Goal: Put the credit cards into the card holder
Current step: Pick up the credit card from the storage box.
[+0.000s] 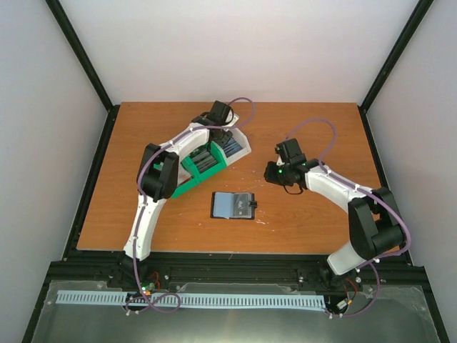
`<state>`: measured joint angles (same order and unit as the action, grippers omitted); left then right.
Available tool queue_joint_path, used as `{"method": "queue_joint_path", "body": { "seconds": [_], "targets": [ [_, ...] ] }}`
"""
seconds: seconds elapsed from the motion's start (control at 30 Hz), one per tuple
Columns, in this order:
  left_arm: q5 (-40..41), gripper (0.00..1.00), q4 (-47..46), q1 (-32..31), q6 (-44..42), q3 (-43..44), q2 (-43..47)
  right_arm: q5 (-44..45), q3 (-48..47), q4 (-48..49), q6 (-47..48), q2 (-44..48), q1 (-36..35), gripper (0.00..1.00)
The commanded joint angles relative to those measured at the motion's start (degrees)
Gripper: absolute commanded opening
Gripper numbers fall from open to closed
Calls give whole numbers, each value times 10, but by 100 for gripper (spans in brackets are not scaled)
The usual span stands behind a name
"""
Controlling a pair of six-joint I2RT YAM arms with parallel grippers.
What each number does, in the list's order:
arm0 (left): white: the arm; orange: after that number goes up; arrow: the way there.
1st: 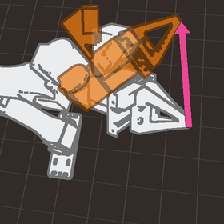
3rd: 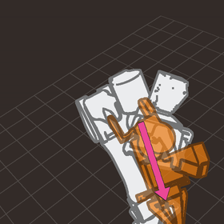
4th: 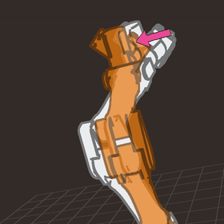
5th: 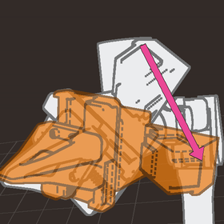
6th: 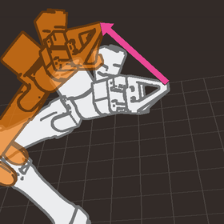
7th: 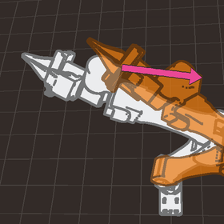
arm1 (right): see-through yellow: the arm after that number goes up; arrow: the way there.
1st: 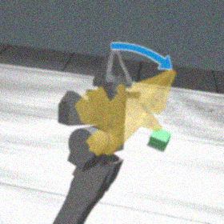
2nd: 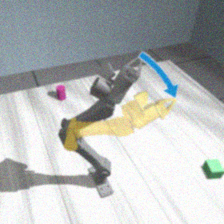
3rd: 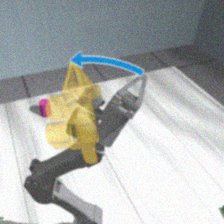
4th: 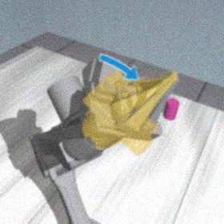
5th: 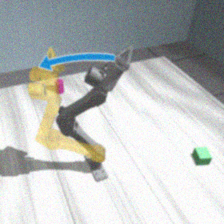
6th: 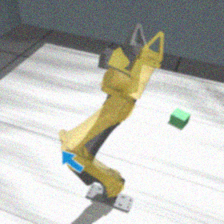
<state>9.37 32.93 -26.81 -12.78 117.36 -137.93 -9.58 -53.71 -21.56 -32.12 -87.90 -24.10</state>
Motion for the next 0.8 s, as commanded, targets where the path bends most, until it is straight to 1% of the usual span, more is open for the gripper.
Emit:
{"method": "queue_joint_path", "body": {
  "seconds": [0.0,0.1,0.17,0.27,0.33,0.43,0.53,0.67,0.77],
  "targets": [
    [-27,38,67,4,-8,-58,42,-17,-34,17,2,-25,4,25],
    [-41,38,85,4,-8,-82,59,-43,-50,40,-23,-49,4,30],
    [-52,38,94,4,-6,-86,64,-65,-57,63,-45,-67,4,38],
    [-60,38,98,4,-6,-84,73,-92,-68,98,-74,-98,1,46],
    [-59,36,98,4,-10,-80,77,-100,-81,113,-85,-117,-3,48],
    [-32,31,81,4,-15,-77,82,-117,-102,137,-102,-149,-9,51],
    [-18,29,64,5,-24,-70,81,-130,-122,161,-117,-177,-13,54],
    [-3,29,65,7,-33,-43,62,-136,-145,182,-134,-212,-17,58],
    [0,28,65,8,-40,-31,50,-130,-163,185,-143,-237,-21,59]
  ]
}}
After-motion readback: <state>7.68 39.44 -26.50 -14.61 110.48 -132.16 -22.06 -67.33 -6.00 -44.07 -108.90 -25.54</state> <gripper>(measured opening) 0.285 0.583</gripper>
